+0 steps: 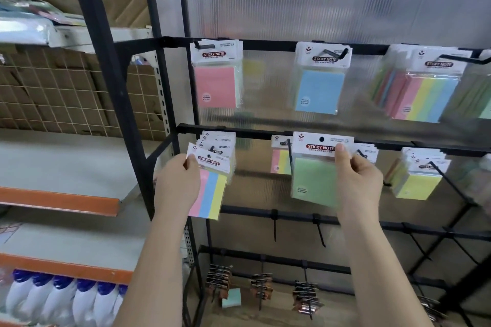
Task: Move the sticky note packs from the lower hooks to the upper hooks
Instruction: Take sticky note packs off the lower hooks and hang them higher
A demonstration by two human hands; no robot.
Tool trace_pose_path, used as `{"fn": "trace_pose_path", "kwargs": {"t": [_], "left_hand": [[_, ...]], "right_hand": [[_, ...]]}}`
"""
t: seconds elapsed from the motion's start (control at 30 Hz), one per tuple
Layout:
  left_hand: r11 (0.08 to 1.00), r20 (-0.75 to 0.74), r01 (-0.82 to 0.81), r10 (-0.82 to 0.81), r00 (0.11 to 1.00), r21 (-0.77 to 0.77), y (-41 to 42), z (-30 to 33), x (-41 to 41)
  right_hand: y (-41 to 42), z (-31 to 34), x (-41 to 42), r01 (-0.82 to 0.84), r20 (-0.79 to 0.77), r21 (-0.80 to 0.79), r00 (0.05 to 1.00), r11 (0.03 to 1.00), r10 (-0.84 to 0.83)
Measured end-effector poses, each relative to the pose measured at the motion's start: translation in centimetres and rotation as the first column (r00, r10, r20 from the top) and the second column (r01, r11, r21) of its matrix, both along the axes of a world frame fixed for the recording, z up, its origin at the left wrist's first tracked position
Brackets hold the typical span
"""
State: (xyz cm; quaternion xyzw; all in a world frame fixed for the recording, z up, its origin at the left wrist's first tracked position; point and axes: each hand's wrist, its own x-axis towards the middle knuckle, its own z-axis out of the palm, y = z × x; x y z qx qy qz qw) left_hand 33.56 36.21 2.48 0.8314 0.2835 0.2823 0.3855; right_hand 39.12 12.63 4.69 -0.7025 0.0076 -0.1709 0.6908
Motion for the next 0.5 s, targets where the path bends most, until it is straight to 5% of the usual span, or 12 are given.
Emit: {"fn": "trace_pose_path", "kwargs": {"t": [0.5], "left_hand": [[0.951, -0.082, 0.253, -0.242, 0.967, 0.177, -9.1, 2.3, 4.5]], "right_hand": [[-9.4, 1.2, -1.3, 0.27, 0.058, 0.169, 0.957, 0.948, -0.283]]}}
